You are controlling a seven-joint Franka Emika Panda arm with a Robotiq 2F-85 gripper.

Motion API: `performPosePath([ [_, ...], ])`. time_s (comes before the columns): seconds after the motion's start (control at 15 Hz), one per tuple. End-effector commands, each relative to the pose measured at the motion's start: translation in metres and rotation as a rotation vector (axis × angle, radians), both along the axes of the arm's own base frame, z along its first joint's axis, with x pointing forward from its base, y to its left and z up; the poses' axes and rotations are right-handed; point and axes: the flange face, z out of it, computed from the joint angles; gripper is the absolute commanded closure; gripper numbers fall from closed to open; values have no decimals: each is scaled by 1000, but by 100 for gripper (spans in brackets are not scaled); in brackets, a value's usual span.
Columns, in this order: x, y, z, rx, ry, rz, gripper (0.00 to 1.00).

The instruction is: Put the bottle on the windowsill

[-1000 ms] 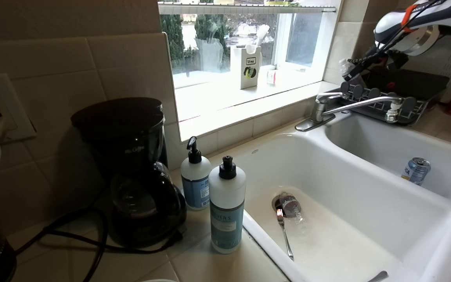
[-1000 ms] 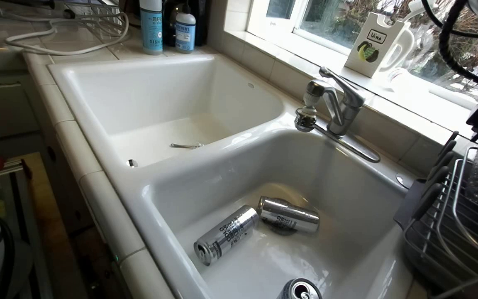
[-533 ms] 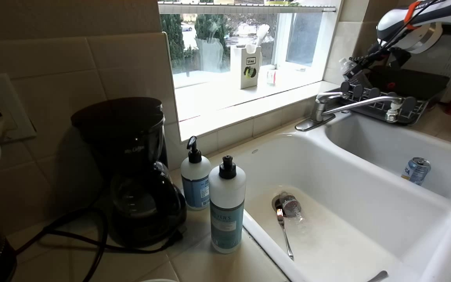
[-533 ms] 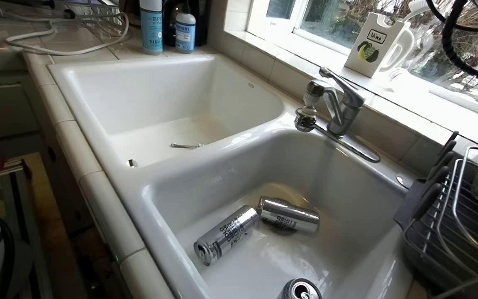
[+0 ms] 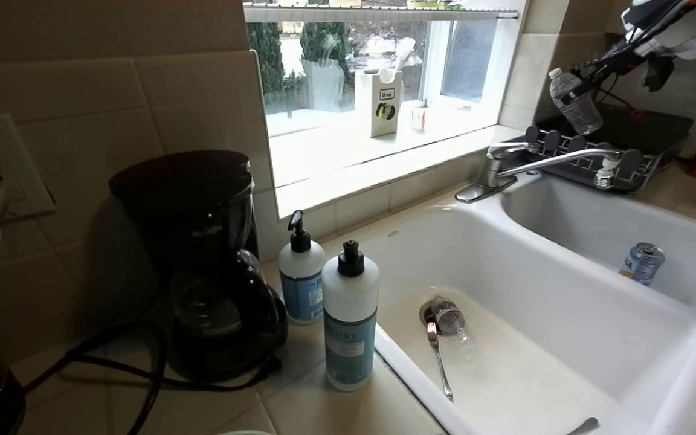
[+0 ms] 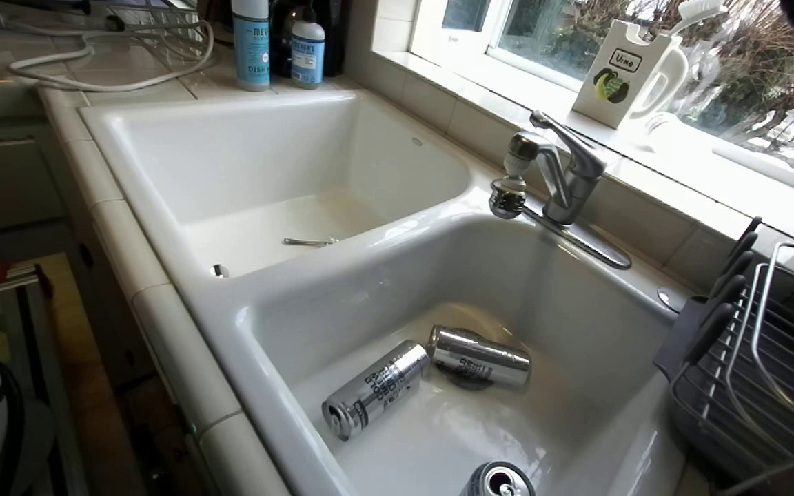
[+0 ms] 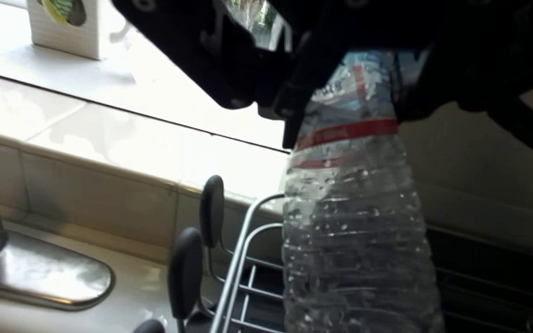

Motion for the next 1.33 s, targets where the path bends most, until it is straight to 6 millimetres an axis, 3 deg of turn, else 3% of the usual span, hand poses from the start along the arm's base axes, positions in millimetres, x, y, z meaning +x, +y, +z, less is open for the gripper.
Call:
performPosePath([
  [0.0,-46,48,28,6,-106,153,88],
  [0.13,-53,66,44,18,-188,247,88],
  [0.47,-25,126,65,77,-313,517,88],
  [0.87,7,185,55,268,-353,823,88],
  [0.93,-2,179,60,221,-333,751,63],
  [1.2,6,186,53,260,-328,803,63],
  [1.27,6,185,53,258,-329,803,88],
])
